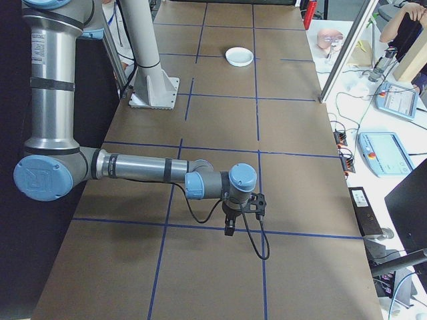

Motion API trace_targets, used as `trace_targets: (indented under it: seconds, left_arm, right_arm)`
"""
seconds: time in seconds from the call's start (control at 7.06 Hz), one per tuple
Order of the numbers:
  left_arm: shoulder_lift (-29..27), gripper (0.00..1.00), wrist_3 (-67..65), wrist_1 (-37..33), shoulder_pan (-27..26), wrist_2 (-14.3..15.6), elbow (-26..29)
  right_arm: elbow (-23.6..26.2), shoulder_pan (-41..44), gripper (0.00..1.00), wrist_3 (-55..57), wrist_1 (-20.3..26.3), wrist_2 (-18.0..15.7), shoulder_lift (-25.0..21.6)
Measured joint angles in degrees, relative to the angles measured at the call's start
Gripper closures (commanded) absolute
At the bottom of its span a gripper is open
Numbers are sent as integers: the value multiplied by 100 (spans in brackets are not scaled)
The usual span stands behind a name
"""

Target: Stack plate in center

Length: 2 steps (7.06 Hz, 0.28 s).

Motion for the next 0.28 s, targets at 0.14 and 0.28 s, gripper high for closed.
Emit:
trace_targets:
  seconds: [0.14, 0.28]
  left_arm:
    - [5, 0, 18, 117, -1, 0, -22]
    - [6, 0, 60, 211, -3, 1, -44]
  right_arm:
    - [-1, 0, 0, 0, 3, 0, 0]
    - [-2, 0, 0, 0, 5, 0, 0]
